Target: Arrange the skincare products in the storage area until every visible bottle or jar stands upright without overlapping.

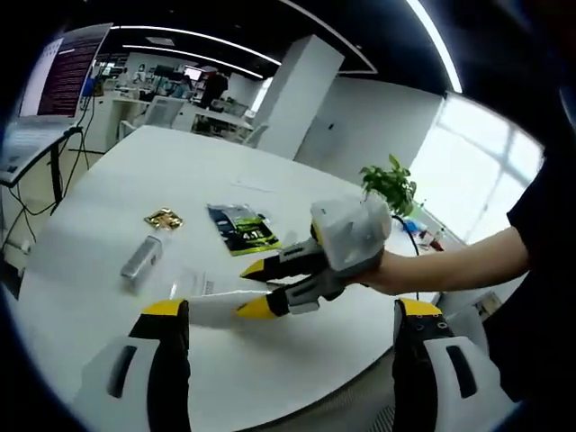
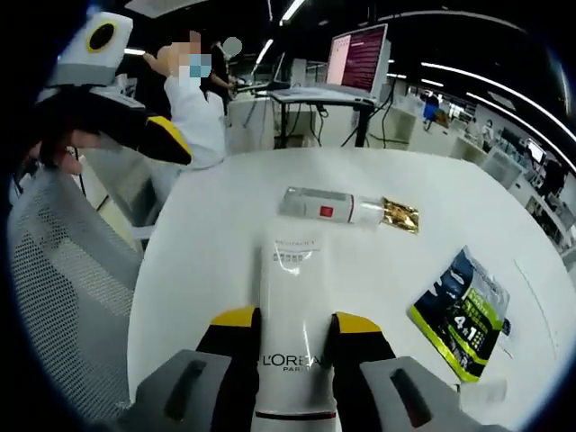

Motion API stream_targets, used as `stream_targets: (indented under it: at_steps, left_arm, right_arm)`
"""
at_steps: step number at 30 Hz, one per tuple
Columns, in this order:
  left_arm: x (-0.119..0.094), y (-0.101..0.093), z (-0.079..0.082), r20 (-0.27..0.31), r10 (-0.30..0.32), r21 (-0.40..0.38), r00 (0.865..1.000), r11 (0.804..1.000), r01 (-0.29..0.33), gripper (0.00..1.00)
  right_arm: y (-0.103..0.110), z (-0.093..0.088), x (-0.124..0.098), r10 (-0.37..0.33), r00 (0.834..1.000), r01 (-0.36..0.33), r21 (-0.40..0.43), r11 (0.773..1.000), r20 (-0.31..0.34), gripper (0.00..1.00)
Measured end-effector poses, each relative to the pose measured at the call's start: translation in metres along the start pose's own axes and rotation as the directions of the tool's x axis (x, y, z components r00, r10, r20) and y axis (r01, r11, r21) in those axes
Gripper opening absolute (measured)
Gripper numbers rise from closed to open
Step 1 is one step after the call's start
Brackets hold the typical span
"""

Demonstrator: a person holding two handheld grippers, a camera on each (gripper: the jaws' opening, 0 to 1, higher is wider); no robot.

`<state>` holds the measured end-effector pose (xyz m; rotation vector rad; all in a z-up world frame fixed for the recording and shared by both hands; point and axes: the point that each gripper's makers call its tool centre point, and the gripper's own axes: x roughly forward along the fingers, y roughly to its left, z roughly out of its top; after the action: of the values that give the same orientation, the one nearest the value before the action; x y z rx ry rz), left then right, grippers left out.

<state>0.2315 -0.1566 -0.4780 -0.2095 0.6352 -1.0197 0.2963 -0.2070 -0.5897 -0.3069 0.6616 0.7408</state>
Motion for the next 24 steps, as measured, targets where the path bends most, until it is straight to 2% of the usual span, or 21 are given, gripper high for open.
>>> stream_targets:
  at_steps: [4,9,13,16,19,24]
  left_arm:
    - [0.001,0.002,0.004,0.025,0.011,-0.041,1.0,0.999,-0.01,0.87]
    - [0.003,0.004,0.013,0.071,0.026,-0.102,0.997,0.995,-0.019,0.86]
    - [0.005,0.003,0.022,0.106,0.033,-0.139,0.994,0.99,-0.018,0.85]
    - [0.006,0.007,0.028,0.127,0.047,-0.166,0.991,0.986,-0.026,0.83]
    - [0.004,0.008,0.037,0.162,0.056,-0.195,0.985,0.981,-0.024,0.8]
    - [0.0,0.009,0.048,0.194,0.058,-0.193,0.979,0.981,-0.019,0.71]
  right_arm:
    - [0.008,0.021,-0.026,-0.026,0.995,0.022,0.045,0.999,0.092,0.22]
    - [0.015,0.04,-0.05,-0.051,0.985,0.041,0.062,0.997,0.162,0.22]
    - [0.022,0.053,-0.065,-0.059,0.975,0.046,0.069,0.997,0.213,0.22]
    - [0.03,0.067,-0.078,-0.048,0.961,0.031,0.068,0.997,0.272,0.22]
    - [0.039,0.077,-0.092,-0.049,0.953,0.032,0.062,0.998,0.299,0.22]
    - [0.045,0.081,-0.101,-0.057,0.946,0.043,0.053,0.998,0.318,0.22]
